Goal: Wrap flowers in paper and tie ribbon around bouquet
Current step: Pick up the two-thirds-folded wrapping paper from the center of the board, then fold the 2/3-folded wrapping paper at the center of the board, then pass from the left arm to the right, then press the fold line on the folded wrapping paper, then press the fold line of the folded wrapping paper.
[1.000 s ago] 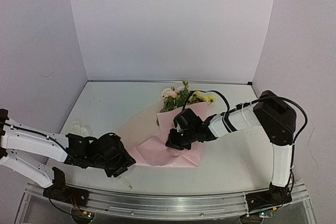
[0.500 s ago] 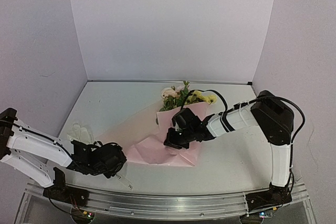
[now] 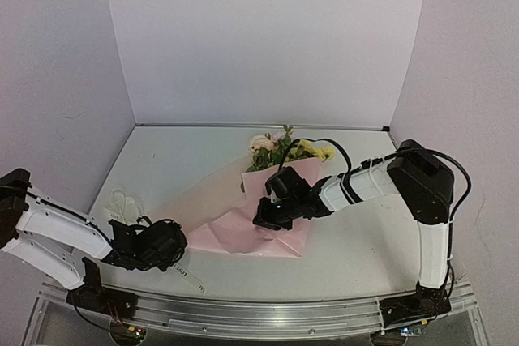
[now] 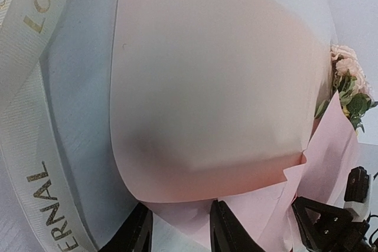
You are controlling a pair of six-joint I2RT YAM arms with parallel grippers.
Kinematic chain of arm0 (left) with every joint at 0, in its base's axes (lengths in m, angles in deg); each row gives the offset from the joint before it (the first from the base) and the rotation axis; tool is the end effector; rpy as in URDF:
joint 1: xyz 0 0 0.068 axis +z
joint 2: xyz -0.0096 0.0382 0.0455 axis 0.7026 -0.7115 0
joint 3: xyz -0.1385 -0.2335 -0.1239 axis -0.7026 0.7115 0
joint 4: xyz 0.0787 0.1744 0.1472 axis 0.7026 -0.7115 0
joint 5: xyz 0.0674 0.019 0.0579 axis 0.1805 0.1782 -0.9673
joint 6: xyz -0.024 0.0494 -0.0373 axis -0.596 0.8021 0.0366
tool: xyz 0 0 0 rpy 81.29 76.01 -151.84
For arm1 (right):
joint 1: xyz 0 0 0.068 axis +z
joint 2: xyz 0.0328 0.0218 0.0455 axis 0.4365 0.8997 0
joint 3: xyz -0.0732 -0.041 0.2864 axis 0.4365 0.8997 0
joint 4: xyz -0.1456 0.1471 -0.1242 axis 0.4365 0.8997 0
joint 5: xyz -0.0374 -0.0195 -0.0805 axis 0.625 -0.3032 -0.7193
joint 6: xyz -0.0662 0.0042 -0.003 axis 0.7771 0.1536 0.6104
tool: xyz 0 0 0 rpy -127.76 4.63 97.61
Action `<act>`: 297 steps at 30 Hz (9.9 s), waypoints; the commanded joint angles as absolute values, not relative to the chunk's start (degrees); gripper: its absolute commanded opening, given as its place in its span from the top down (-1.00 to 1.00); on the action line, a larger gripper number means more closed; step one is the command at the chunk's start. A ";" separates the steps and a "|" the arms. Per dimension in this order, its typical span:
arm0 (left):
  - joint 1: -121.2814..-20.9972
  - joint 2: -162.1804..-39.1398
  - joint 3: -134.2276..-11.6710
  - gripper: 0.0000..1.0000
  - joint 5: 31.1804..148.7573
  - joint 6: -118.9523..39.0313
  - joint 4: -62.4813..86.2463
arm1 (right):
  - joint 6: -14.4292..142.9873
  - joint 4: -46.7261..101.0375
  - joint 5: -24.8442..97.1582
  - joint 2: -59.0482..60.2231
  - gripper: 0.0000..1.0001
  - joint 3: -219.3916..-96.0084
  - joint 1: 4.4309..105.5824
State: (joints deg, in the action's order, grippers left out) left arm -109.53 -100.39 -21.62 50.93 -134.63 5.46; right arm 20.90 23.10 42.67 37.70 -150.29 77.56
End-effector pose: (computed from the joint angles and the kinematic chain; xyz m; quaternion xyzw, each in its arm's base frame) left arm 0.1036 -0.1576 0.1459 -0.3949 0.8431 -0.2403 0.2748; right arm 0.2583 0.3476 0.1462 -0.0576 0.9211 0.3576 0.1429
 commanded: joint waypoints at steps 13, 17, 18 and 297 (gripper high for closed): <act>-111.29 -100.43 -28.17 0.99 42.96 -118.40 3.07 | 22.14 29.00 39.84 41.32 0.79 -149.76 77.63; -113.73 -100.87 -31.64 1.00 39.79 -110.59 3.84 | 22.03 29.27 39.85 41.32 0.79 -150.15 77.63; -114.18 -100.97 -32.40 1.00 39.32 -108.30 4.31 | 21.99 29.28 39.80 41.32 0.79 -150.22 77.64; -98.34 -158.76 -92.98 0.72 108.05 -71.18 11.10 | 26.64 25.57 38.86 14.47 -0.24 -127.15 58.14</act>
